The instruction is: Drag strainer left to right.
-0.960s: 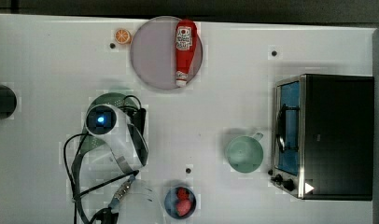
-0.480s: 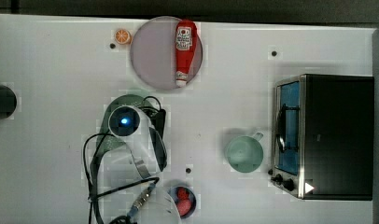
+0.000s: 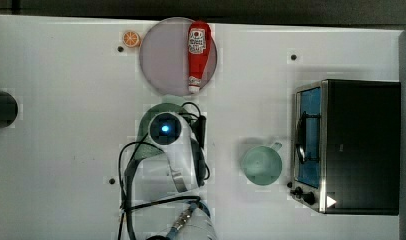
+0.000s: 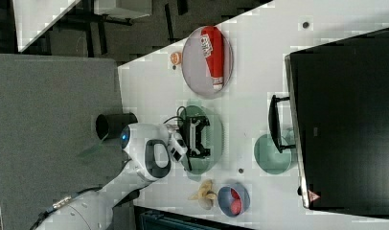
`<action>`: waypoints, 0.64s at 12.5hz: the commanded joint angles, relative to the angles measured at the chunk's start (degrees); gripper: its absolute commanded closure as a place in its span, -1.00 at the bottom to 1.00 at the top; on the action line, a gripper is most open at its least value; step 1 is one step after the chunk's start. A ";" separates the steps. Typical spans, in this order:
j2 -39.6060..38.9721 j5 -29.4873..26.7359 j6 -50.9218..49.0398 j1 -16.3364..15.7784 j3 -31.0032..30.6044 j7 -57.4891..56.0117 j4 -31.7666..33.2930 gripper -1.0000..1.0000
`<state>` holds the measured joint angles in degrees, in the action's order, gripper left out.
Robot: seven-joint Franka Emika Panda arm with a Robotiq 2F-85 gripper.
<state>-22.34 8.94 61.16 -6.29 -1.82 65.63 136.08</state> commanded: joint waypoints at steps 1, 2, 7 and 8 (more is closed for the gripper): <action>0.48 -0.26 0.67 1.48 3.09 -10.97 0.09 -1.00; 0.48 -0.26 0.70 1.59 4.31 -11.83 0.11 -1.00; 0.48 -0.26 0.69 1.71 8.66 -14.54 0.11 -1.00; 0.47 -0.26 0.72 1.71 9.26 -16.12 0.12 -1.00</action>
<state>-22.86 8.43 61.88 -5.63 6.69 55.11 136.08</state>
